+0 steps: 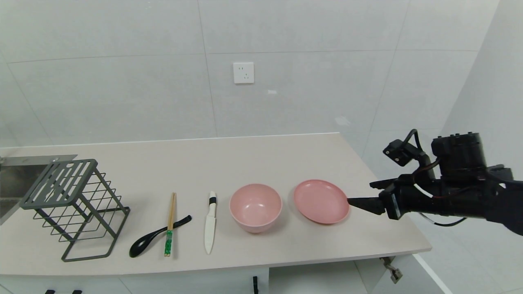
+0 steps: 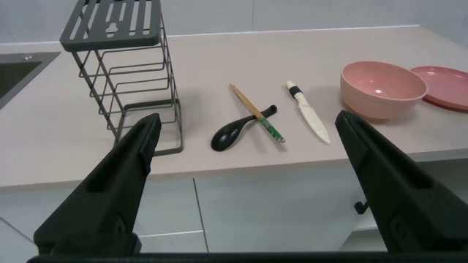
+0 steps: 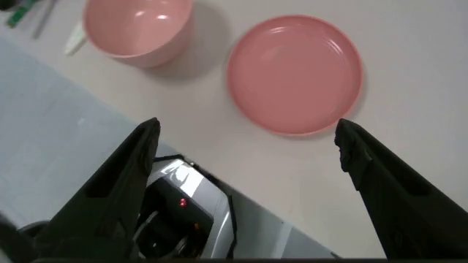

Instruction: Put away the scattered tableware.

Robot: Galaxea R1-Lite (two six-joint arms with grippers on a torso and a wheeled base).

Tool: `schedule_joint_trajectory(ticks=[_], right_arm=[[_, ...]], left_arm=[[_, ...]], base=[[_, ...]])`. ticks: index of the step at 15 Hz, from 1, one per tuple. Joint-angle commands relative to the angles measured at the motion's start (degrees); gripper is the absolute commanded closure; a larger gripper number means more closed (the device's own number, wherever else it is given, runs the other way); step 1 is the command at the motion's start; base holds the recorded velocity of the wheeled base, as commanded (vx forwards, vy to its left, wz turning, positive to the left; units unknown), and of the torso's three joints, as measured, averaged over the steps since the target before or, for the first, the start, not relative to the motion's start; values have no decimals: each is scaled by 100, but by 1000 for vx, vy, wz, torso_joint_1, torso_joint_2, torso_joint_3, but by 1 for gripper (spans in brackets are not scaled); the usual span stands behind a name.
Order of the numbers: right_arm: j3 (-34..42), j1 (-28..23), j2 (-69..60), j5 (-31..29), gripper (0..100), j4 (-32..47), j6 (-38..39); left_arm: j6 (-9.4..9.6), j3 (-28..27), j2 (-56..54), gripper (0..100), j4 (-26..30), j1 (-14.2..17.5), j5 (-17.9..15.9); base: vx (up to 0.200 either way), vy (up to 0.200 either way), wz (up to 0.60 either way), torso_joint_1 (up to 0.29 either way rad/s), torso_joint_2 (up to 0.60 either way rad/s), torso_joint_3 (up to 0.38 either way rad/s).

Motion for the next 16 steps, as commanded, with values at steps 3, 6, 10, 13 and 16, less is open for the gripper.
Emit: schedule_joint_trajectory(ticks=[3,6,10,13,16], right_arm=[[-252,-99,1558,-517,0,-1071,1],[-551,-213,1980,-526,0,-1256,1],[-718,-512,2622,-526,0,-1897,-87],[-718,-556,3000,-526,0,-2319,-122],[-849,-547,3202,-535,0,-2319,-122]], left_arm=[[-1,0,7,0,-1,1,10],[8,0,7,0,-1,1,10],[8,0,7,0,-1,1,10],[8,0,7,0,-1,1,10],[8,0,7,0,-1,1,10]], base=[[0,0,0,0,0,0],[0,0,0,0,0,0],[0,0,0,0,0,0],[0,0,0,0,0,0],[0,0,0,0,0,0]])
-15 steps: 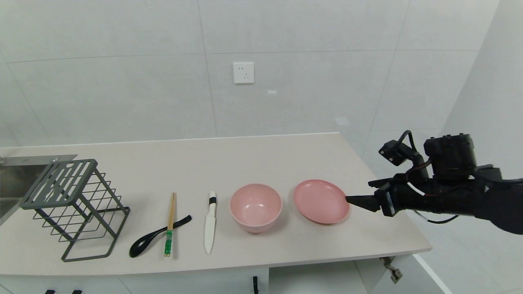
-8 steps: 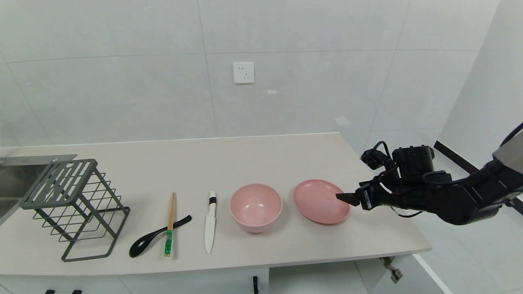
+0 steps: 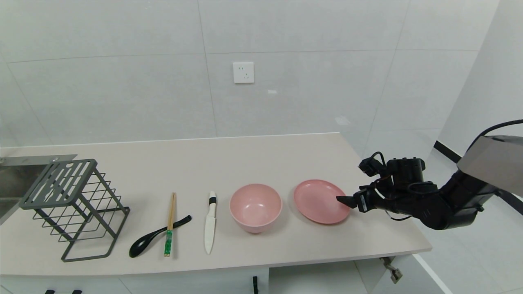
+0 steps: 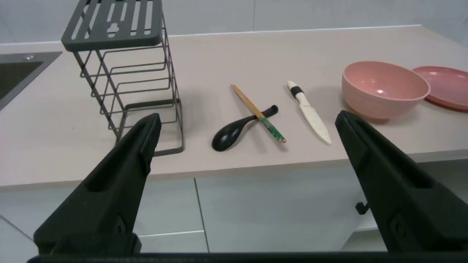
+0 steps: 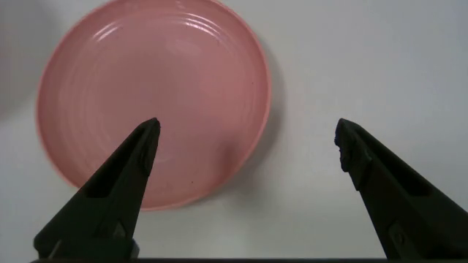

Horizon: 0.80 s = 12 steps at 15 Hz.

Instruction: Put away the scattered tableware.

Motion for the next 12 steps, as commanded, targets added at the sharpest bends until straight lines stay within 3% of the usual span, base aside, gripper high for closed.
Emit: schedule_joint_trajectory(ticks=[1,12], right_arm=[[-89,19,251,-49,0,-1,7],[-677,151,911,-58,0,-9,25]], left_arm=[[-1,0,7,0,-1,1,-1],[-10,0,7,0,-1,1,-1]], base=[[0,0,0,0,0,0],[0,0,0,0,0,0]])
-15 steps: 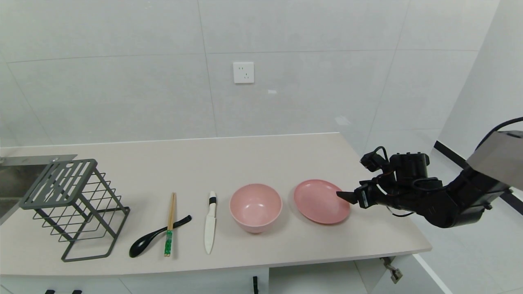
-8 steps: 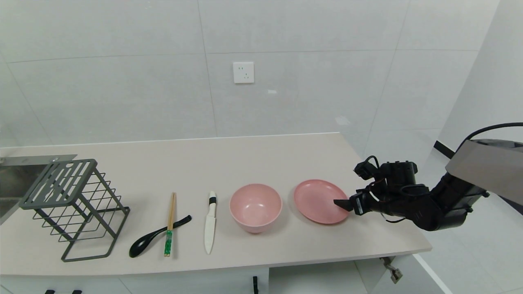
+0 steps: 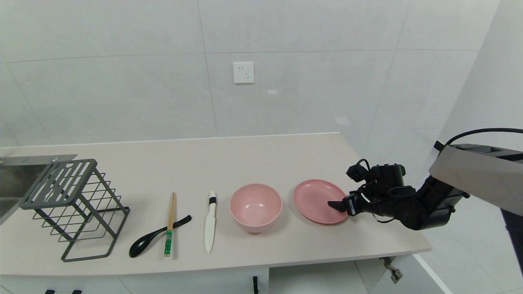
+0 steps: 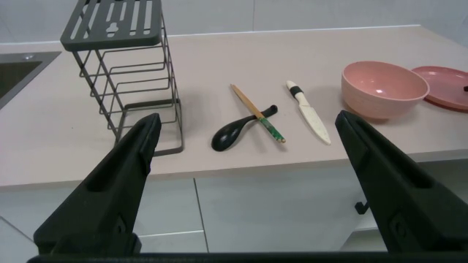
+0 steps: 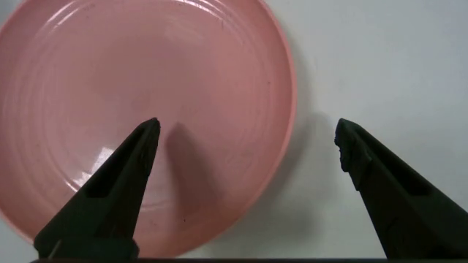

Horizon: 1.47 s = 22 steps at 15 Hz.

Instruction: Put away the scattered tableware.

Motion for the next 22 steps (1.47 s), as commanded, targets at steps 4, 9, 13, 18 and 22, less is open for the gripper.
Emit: schedule_joint_trajectory(ticks=[4,9,13,18,22], right_arm=[[3,224,152,6,100,-57,-2],[-6,31,214,-566,100,-66,148],[108,-198,29,-504,100,-119,191],[1119,13,-788,-214,100,-1833,1360],[2182,127,-1491,32,100,-3380,2714]], left_arm=[[-1,0,7,0,-1,1,0],[-1,0,7,0,-1,1,-9],[-10,0,7,0,-1,1,-9],[-27,0,7,0,-1,1,-44],[-19,0,7,0,-1,1,-79]], base=[[0,0,0,0,0,0],[0,0,0,0,0,0],[0,0,0,0,0,0],[0,0,0,0,0,0],[0,0,0,0,0,0]])
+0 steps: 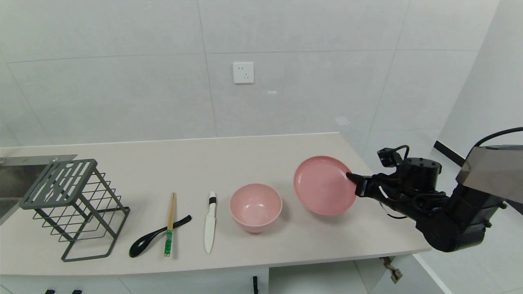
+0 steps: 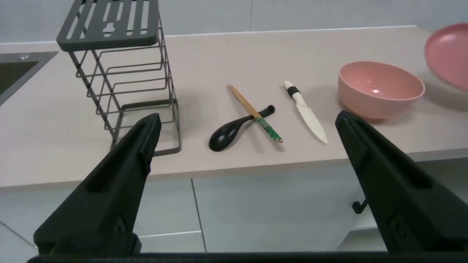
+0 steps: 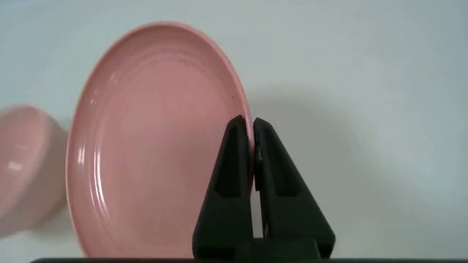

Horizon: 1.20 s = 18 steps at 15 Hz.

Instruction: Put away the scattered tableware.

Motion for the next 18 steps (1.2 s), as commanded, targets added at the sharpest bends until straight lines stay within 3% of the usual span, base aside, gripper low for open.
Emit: schedule_joint_trajectory(ticks=[1,2,3,5,7,8,9,10,11,12,13,15,16,17,18], right_arm=[[561,27,-609,149,100,-555,388],[825,18,-758,166,100,-1003,616],[1071,-17,-864,184,100,-1364,616],[1466,-78,-1295,175,100,-1408,124],[1510,-43,-1514,140,100,-1408,-157],[1537,-8,-1760,122,100,-1408,-342],[1668,-26,-2015,131,100,-1408,-421],[1756,-43,-2156,131,100,-1408,-412],[2073,-78,-2472,149,100,-1408,-351],[2178,-61,-2613,149,100,-1408,-377],[2205,-52,-2824,157,100,-1408,-368],[2222,-78,-3140,166,100,-1408,-342],[2222,-78,-3149,175,100,-1408,-342],[2231,-175,-3430,210,100,-1408,-342],[2240,-316,-3536,359,100,-1408,-360]], left_arm=[[24,0,7,0,-1,1,-96],[85,0,7,0,-27,1,-210],[129,0,7,0,-484,1,-219],[243,-9,42,0,-2259,19,-245],[173,-26,7,0,-1934,-7,-263],[111,-220,51,0,-1504,-16,-333],[24,-615,148,0,-827,-42,-685],[-56,-800,253,0,-510,-69,-861],[-442,-1239,684,0,122,-113,-1177],[-627,-1441,1132,0,228,-130,-1318],[-680,-1564,1633,0,210,-148,-1485],[-680,-1644,2793,0,219,-183,-1898],[-680,-1635,2837,0,219,-192,-1915],[-653,-1362,3857,0,193,-420,-2320],[-680,-1354,4332,0,43,-535,-2328]], base=[[0,0,0,0,0,0],[0,0,0,0,0,0],[0,0,0,0,0,0],[0,0,0,0,0,0],[0,0,0,0,0,0],[0,0,0,0,0,0],[0,0,0,0,0,0],[0,0,0,0,0,0],[0,0,0,0,0,0],[0,0,0,0,0,0],[0,0,0,0,0,0],[0,0,0,0,0,0],[0,0,0,0,0,0],[0,0,0,0,0,0],[0,0,0,0,0,0]])
